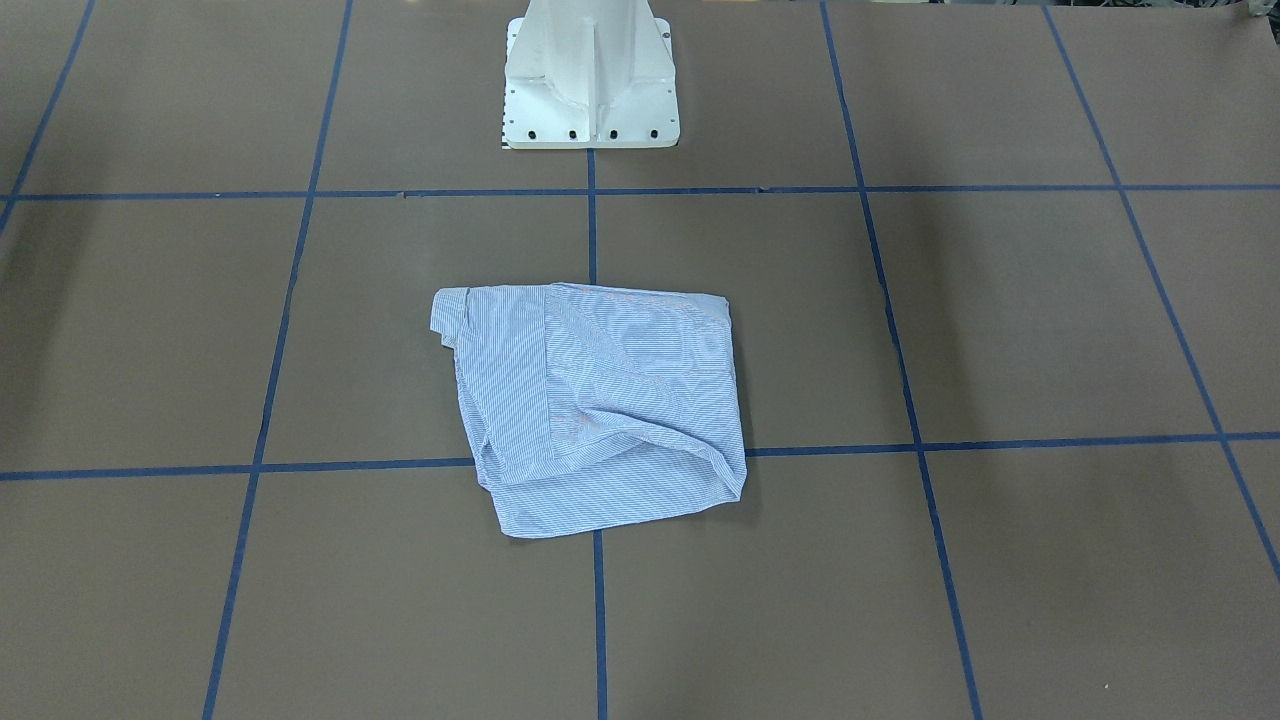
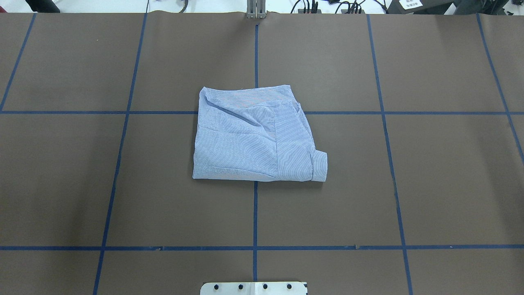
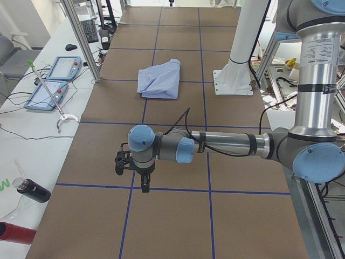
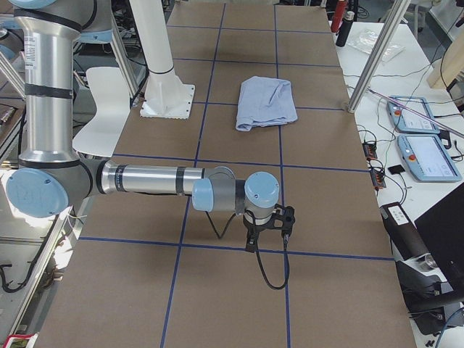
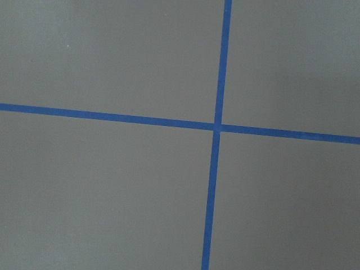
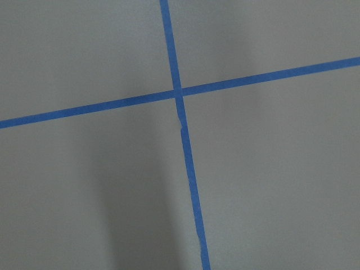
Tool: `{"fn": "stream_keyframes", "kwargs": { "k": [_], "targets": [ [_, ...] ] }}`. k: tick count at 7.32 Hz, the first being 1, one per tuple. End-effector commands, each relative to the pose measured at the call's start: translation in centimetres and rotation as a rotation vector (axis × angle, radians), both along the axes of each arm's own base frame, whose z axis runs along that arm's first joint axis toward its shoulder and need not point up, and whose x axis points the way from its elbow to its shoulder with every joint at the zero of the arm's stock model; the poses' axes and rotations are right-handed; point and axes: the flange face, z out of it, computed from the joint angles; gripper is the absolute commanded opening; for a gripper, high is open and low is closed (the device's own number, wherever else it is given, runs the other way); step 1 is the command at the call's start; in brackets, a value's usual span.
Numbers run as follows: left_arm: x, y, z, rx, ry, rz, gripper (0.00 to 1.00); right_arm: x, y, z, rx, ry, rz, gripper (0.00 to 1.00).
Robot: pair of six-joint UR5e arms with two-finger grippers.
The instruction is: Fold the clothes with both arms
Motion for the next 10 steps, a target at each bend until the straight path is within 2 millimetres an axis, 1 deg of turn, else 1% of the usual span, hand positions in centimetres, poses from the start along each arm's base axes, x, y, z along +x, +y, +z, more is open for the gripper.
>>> {"fn": "stream_keyframes", "kwargs": {
  "k": [1,2,3,4,10],
  "targets": [
    [0.0,0.1,0.1,-0.002,-0.002,0.0,1.0,0.1,0.1,0.3,0.001,0.021,-0.003,1.0],
    [0.0,0.1,0.2,-0.004,-0.002,0.0,1.0,0.5,0.2,0.8,0.006,0.081,-0.008,1.0],
    [0.0,0.1,0.2,-0.002,-0.002,0.001,1.0,0.6,0.7,1.7,0.01,0.096,-0.023,1.0],
    [0.0,0.1,0.2,-0.004,-0.002,0.001,1.0,0.6,1.1,2.0,0.01,0.088,-0.032,1.0],
    [0.1,0.1,0.4,-0.009,0.007,0.002,1.0,0.5,0.9,1.6,0.003,0.075,-0.032,1.0]
  ]
}}
